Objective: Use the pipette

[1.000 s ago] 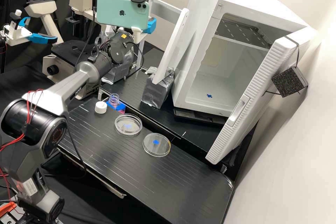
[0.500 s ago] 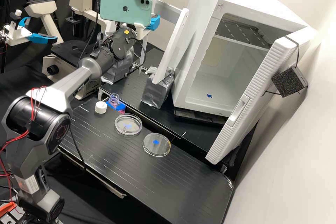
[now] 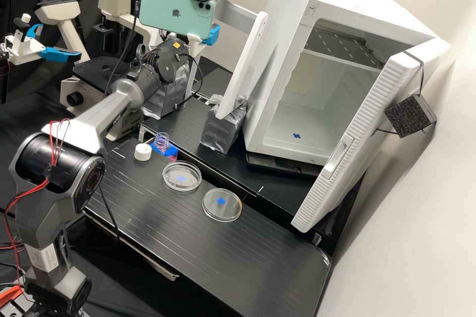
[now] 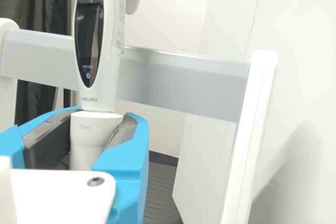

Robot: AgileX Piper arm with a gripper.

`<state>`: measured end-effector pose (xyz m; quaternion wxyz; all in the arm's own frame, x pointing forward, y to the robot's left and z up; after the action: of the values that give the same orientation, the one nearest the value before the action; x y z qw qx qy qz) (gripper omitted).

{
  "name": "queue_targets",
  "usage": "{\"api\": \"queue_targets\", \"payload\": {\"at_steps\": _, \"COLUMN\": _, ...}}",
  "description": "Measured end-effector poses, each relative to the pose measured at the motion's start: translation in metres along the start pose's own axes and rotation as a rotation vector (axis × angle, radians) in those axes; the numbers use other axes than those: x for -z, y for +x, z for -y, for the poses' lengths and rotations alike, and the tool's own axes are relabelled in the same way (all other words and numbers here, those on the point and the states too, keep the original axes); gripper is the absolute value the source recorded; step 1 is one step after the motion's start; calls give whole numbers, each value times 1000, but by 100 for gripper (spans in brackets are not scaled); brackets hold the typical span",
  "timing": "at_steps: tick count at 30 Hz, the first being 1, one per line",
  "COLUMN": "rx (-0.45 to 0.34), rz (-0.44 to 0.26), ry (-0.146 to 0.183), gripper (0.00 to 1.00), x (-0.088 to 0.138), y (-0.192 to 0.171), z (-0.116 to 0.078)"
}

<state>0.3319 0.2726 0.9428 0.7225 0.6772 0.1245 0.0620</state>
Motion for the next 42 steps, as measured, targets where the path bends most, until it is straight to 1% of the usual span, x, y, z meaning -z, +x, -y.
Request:
{"api": "queue_targets", "payload": {"at_steps": 1, "rx": 2, "rz": 8, "ry": 11, "gripper": 0, "x": -1, "y": 0, "z": 0}}
{"api": "queue_targets", "payload": {"at_steps": 2, "rx": 2, "rz": 7, "ry": 13, "gripper": 0, "x": 0, "y": 0, "z": 0}}
{"api": "queue_targets", "payload": {"at_steps": 14, "rx": 34, "rz": -19, "ry": 18, "gripper": 0, "x": 9, "y": 1, "z": 11}}
{"api": "queue_targets", "payload": {"at_steps": 28, "rx": 78, "rz": 15, "ry": 17, "gripper": 0, "x": -4, "y": 16, "z": 28}}
{"api": "queue_targets", "payload": {"at_steps": 35, "rx": 82, "rz": 21, "ry": 17, "gripper": 0, "x": -6, "y": 16, "z": 30}}
{"api": "queue_targets", "payload": {"at_steps": 42, "rx": 89, "rz": 6, "ry": 18, "gripper": 0, "x": -8, "y": 17, "z": 34}}
